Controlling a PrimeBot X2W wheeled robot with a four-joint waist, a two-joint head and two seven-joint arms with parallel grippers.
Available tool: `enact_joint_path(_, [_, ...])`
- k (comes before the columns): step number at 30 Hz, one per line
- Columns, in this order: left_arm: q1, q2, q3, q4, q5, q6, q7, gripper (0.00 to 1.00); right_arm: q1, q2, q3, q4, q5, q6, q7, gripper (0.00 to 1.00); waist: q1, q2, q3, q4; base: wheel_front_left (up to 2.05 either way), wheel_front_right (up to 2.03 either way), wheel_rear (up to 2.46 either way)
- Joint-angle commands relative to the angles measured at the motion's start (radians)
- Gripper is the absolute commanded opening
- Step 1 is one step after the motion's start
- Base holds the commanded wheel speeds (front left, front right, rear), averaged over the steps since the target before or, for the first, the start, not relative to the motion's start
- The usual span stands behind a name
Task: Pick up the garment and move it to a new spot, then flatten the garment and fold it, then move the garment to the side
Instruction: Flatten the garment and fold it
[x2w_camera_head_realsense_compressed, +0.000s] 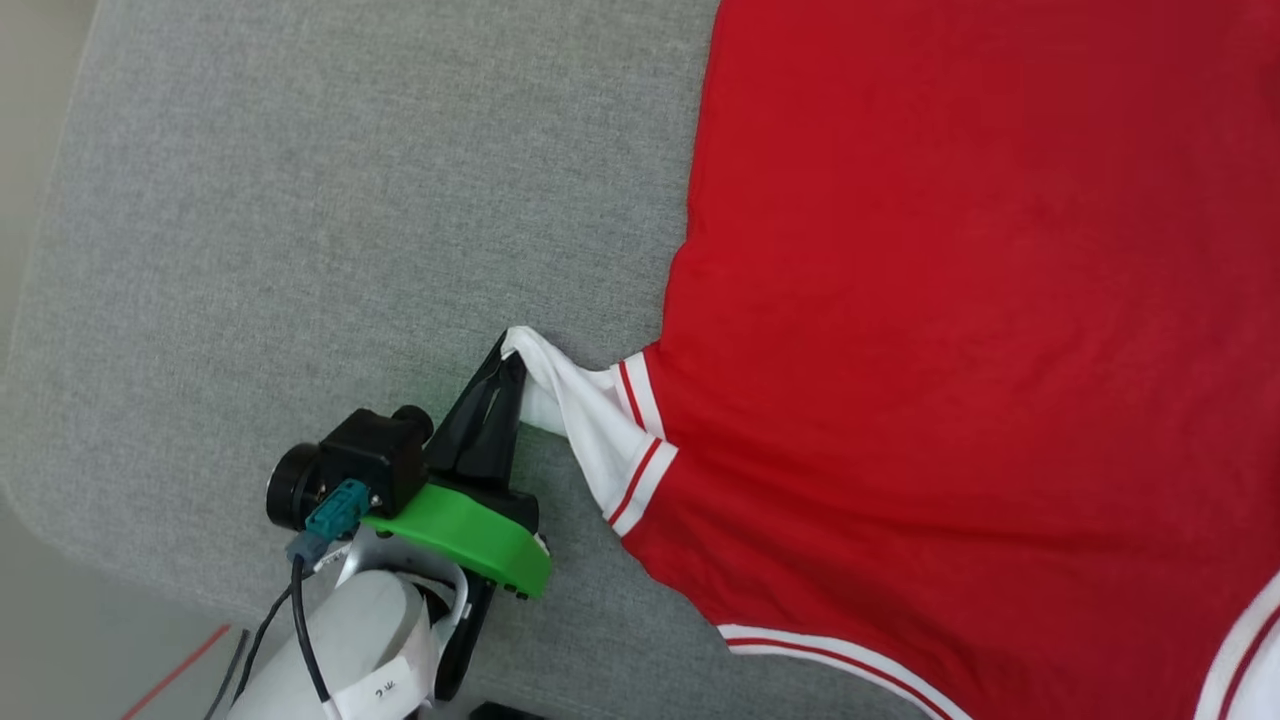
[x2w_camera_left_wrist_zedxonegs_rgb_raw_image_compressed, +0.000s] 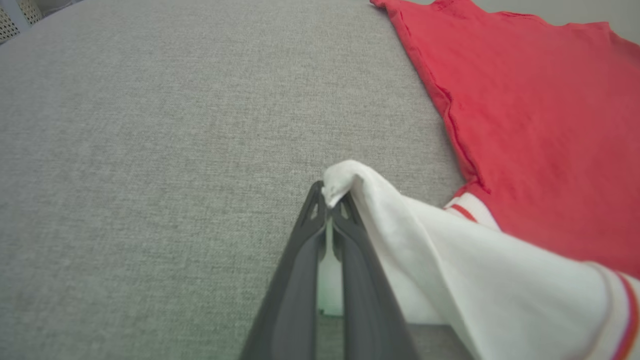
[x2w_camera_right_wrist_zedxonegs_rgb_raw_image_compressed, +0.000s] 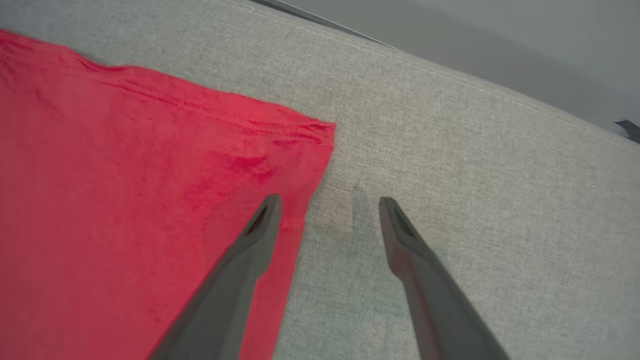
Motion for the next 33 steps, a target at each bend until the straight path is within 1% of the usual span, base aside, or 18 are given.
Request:
enact_joint_path(1, [-0.022, -0.013, 0.010, -0.004, 0.023, -0.008, -0.006, 0.00, -0.024, 0.008, -0.002, 0.012, -0.012, -0.001, 0.011, 1.00, -0.0002, 0.0000, 0.085, 0.072, 0.00, 0.00, 0.00])
enact_joint_path(5, [-0.027, -0.040, 0.030, 0.006, 0.047, -0.029, -0.006, 0.00, -0.016, 0.014, -0.006, 0.042, -0.022, -0.001, 0.023, 1.00, -0.0002, 0.0000, 0.109, 0.087, 0.00, 0.00, 0.00])
enact_joint_path(10, [-0.020, -0.069, 0.052, 0.024, 0.075, -0.050, -0.006, 0.00, 0.064, -0.016, 0.023, 0.053, -0.006, -0.001, 0.051, 1.00, -0.0002, 0.0000, 0.110, 0.086, 0.00, 0.00, 0.00])
enact_joint_path(11, [-0.018, -0.072, 0.056, 0.028, 0.078, -0.053, -0.006, 0.00, 0.077, -0.025, 0.028, 0.048, -0.002, -0.001, 0.055, 0.58, -0.0002, 0.0000, 0.107, 0.084, 0.00, 0.00, 0.00])
enact_joint_path(12, [-0.015, -0.076, 0.060, 0.033, 0.083, -0.058, -0.006, 0.00, 0.089, -0.035, 0.031, 0.040, 0.004, -0.001, 0.054, 0.00, -0.0002, 0.0000, 0.103, 0.083, 0.00, 0.00, 0.00])
enact_joint_path(16, [-0.004, -0.082, 0.077, 0.051, 0.098, -0.072, -0.006, 0.00, 0.104, -0.050, 0.018, 0.017, 0.017, -0.001, 0.008, 0.00, -0.0002, 0.0000, 0.070, 0.069, 0.00, 0.00, 0.00])
enact_joint_path(21, [0.031, -0.077, 0.102, 0.072, 0.112, -0.075, -0.006, 0.00, 0.095, -0.023, -0.001, 0.007, 0.037, -0.001, -0.087, 0.00, -0.0002, 0.0000, -0.011, 0.032, 0.00, 0.00, 0.00])
enact_joint_path(23, [0.050, -0.073, 0.112, 0.073, 0.114, -0.075, -0.006, 0.00, 0.102, -0.025, 0.007, -0.001, 0.049, -0.001, -0.119, 0.00, -0.0002, 0.0000, -0.052, 0.016, 0.00, 0.00, 0.00])
enact_joint_path(27, [0.093, -0.054, 0.127, 0.078, 0.116, -0.067, -0.006, 0.00, 0.153, -0.070, 0.056, -0.050, 0.088, -0.001, -0.179, 0.00, -0.0002, 0.0000, -0.136, -0.021, 0.00, 0.00, 0.00])
enact_joint_path(33, [0.160, -0.024, 0.139, 0.069, 0.107, -0.046, 0.003, 0.00, 0.325, -0.174, 0.106, -0.159, 0.189, -0.001, -0.265, 0.00, -0.0002, 0.0000, -0.249, -0.082, 0.00, 0.00, 0.00])
